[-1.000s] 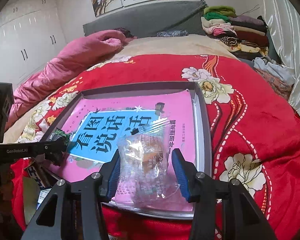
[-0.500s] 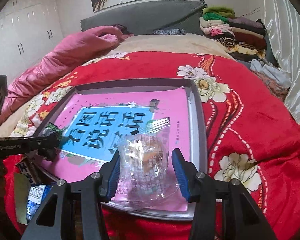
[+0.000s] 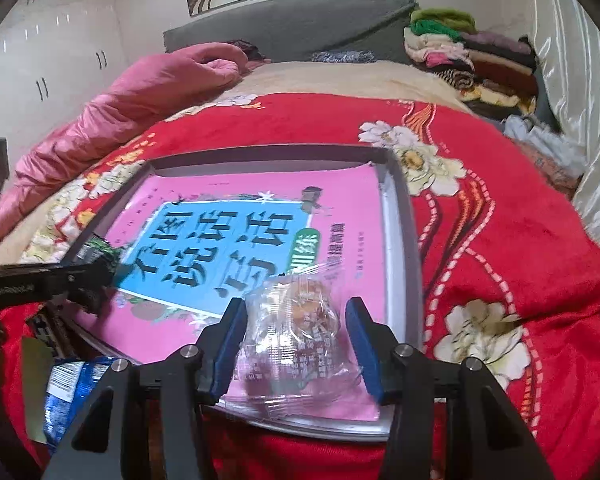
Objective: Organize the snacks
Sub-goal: 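Lower the black packet onto the workbook and open the left tool while the right tool releases the clear bag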
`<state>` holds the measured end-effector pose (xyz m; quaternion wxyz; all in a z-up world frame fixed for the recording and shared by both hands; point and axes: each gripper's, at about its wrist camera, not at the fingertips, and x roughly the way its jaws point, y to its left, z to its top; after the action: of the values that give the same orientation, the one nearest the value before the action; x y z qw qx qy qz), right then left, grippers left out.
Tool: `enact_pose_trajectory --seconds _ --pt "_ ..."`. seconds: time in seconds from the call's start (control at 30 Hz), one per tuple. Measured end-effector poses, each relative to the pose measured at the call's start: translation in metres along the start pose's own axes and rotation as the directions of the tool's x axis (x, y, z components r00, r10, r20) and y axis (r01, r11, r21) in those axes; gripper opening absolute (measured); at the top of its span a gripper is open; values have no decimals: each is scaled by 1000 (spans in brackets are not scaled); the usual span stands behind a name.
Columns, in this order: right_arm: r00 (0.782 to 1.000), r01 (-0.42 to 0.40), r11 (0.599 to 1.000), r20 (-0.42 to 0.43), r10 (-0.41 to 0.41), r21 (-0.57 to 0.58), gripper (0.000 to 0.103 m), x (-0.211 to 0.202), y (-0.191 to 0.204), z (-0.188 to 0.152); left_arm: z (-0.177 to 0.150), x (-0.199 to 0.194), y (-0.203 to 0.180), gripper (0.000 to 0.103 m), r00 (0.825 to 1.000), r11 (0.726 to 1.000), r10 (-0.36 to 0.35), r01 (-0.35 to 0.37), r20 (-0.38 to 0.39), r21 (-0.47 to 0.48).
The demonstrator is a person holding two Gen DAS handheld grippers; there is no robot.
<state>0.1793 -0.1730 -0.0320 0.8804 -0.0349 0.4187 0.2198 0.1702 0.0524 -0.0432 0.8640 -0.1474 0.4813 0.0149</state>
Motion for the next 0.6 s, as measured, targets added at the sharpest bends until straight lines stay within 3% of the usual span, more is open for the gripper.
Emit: enact_pose_trajectory --seconds 0.23,0.37,0.6 --pt "1000 4 1000 -4 -4 -5 53 0 1 0 0 0 -2 30 1000 1000 -9 9 2 0" --pt "1000 9 1000 -4 -9 -12 53 -2 1 0 -1 -1 -6 41 1000 1000 -3 2 0 9" --pt "999 34 999 12 -33 -23 64 -6 1 0 -6 -2 -8 58 1000 1000 -22 22 0 -10"
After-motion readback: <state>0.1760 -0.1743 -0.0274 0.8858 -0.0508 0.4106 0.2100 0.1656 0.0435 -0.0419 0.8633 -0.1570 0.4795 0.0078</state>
